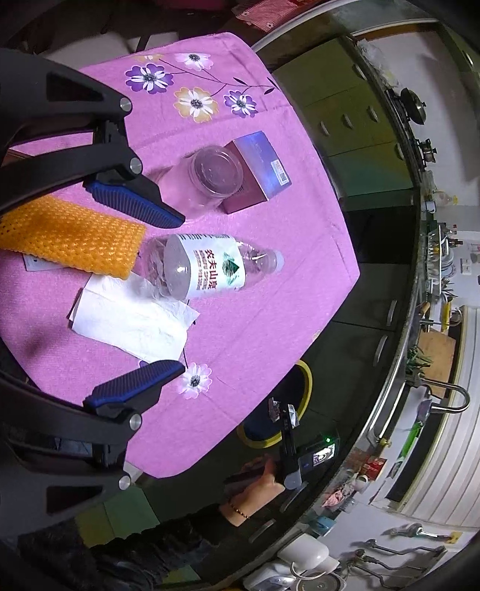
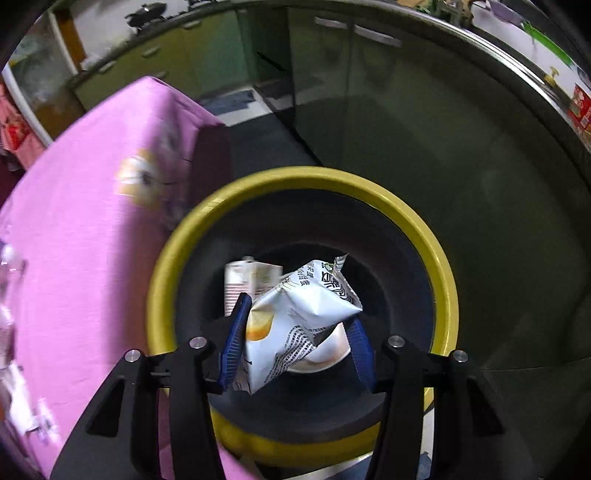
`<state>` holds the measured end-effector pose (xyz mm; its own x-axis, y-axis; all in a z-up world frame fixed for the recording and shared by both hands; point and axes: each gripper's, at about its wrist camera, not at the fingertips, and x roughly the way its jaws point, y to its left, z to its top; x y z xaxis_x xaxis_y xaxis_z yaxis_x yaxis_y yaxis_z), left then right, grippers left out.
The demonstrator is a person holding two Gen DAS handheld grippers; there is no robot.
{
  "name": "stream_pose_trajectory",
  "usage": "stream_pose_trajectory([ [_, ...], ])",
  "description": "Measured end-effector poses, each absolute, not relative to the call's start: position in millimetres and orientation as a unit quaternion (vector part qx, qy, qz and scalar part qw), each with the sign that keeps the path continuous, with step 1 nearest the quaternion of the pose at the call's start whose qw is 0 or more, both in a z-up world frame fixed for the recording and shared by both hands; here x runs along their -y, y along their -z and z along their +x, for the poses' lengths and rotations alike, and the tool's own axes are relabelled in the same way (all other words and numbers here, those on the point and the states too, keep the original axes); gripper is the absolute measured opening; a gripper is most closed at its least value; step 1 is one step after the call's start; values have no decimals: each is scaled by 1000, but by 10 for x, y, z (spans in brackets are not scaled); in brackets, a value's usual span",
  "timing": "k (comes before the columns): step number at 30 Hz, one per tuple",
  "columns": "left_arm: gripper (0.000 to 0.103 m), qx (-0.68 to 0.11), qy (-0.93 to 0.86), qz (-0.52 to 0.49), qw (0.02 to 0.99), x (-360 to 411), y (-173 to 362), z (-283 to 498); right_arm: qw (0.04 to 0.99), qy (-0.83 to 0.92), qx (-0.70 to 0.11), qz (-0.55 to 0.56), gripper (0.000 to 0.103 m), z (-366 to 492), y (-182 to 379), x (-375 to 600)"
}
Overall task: Collect trash
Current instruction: 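Carry the snack wrapper over the bin and open the right gripper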
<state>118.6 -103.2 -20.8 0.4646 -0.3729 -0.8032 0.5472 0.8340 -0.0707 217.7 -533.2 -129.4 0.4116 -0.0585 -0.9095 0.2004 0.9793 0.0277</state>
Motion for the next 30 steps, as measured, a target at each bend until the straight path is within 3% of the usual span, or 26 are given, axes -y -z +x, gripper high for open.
stream_pose_trajectory([
  [8, 71, -466, 284, 101, 831, 1207, 325, 1367, 850, 91, -516, 53, 60, 1946, 1200, 5328],
  [11, 71, -486, 289, 104, 818, 1303, 418, 1491, 868, 68, -489, 56, 67, 1750, 973, 5198],
  [20, 71, -549, 266, 110, 784, 1566, 684, 1989, 897, 10, -439, 46, 68, 1297, 571, 4718],
  [30, 72, -609, 218, 107, 755, 1560, 946, 2453, 900, -13, -435, 40, 69, 1172, 530, 4518],
])
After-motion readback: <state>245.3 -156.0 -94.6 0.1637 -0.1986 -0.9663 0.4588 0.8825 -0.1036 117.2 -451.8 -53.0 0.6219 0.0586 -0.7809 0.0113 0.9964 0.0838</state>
